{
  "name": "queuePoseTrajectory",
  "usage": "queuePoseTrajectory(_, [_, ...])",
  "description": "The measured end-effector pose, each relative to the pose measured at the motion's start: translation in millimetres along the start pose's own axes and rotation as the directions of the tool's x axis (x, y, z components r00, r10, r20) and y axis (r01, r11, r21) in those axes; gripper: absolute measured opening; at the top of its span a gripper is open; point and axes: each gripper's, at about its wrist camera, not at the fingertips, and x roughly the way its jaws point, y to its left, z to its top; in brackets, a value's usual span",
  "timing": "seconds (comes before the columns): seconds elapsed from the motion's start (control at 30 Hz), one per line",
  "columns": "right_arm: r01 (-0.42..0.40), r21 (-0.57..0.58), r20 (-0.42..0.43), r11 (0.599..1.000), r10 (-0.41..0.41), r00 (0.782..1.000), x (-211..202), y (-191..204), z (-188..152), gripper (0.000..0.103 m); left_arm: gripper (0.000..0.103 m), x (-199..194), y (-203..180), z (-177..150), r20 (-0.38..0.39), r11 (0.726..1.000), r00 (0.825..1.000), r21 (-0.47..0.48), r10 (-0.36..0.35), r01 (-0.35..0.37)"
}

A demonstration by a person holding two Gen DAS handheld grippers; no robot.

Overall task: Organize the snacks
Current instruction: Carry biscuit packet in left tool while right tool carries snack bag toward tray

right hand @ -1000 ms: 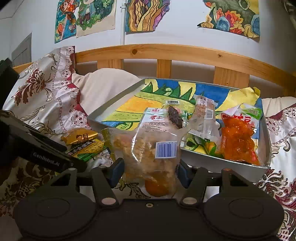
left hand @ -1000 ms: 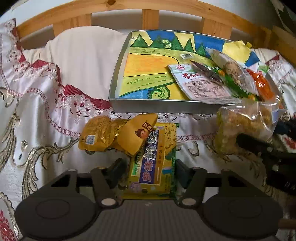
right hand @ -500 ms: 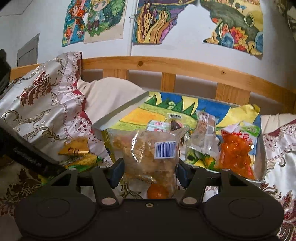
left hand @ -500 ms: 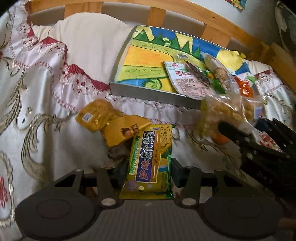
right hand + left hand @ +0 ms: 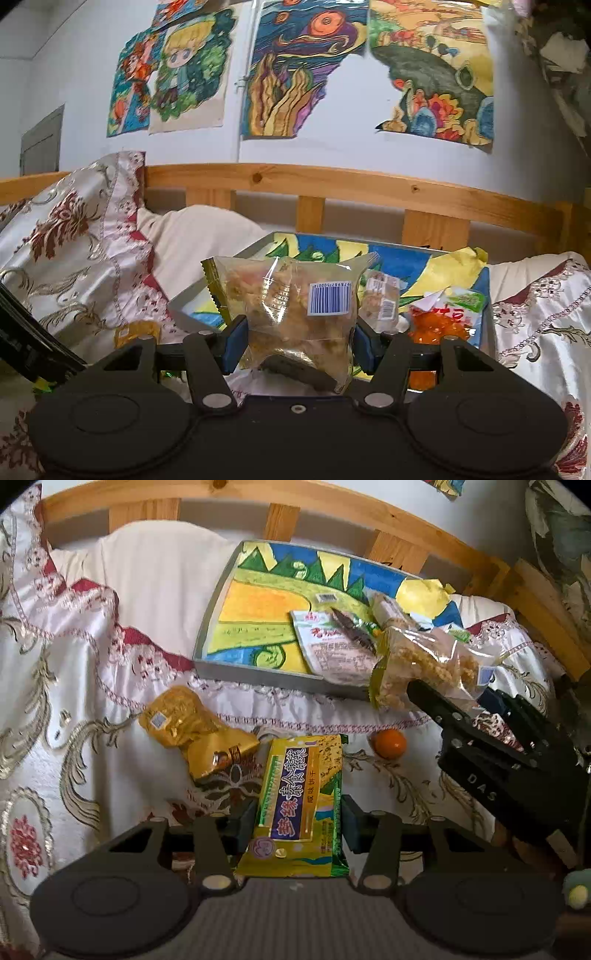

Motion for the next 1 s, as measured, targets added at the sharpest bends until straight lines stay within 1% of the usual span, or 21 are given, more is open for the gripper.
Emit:
queuePoseTrajectory(0.17, [0.019,0.041,0.030,0.999,-0.020,0.999,4,-5,7,0.060,0.051,-10,-7,23,0.059,0.999,0.998,0.034,0.036,-0.038])
queuePoseTrajectory(0.3, [0.034,0.044,0.052,0.998,-0.037,0.998,17,-8,12,0.060,0.051,-2,-2,51,0.096,0.999,0.995,0.001,0.037,-0.038])
queuePoseTrajectory(0.37, [0.036,0.054,0.057,0.998,-0.039,0.998,25,-12,15,0.060,0.051,7,-2,67,0.116,0.998,0.992,-0.009,0.058,-0.057])
queuePoseTrajectory(0.43, [0.031,0.072,0.044,0.997,-0.034,0.998,36,-17,18,0.060,0.051,18,-1,82,0.147,0.995,0.984,-0.006,0.097,-0.098])
queuePoseTrajectory(0.53, [0.013,0.095,0.024,0.995,-0.016,1.000,48,-22,19,0.060,0.051,37,2,100,0.180,0.991,0.974,-0.027,0.137,-0.134])
queuePoseTrajectory(0.63, [-0.016,0.111,-0.008,0.994,0.017,1.000,60,-23,19,0.060,0.051,56,7,113,0.184,0.985,0.968,-0.069,0.169,-0.159])
queuePoseTrajectory(0.77, [-0.046,0.140,-0.053,0.989,0.054,0.997,72,-22,15,0.060,0.051,79,10,121,0.187,0.981,0.965,-0.101,0.183,-0.167])
queuePoseTrajectory(1.0, [-0.045,0.162,-0.101,0.986,0.062,0.993,81,-24,8,0.061,0.051,103,7,122,0.178,0.978,0.964,-0.101,0.198,-0.182])
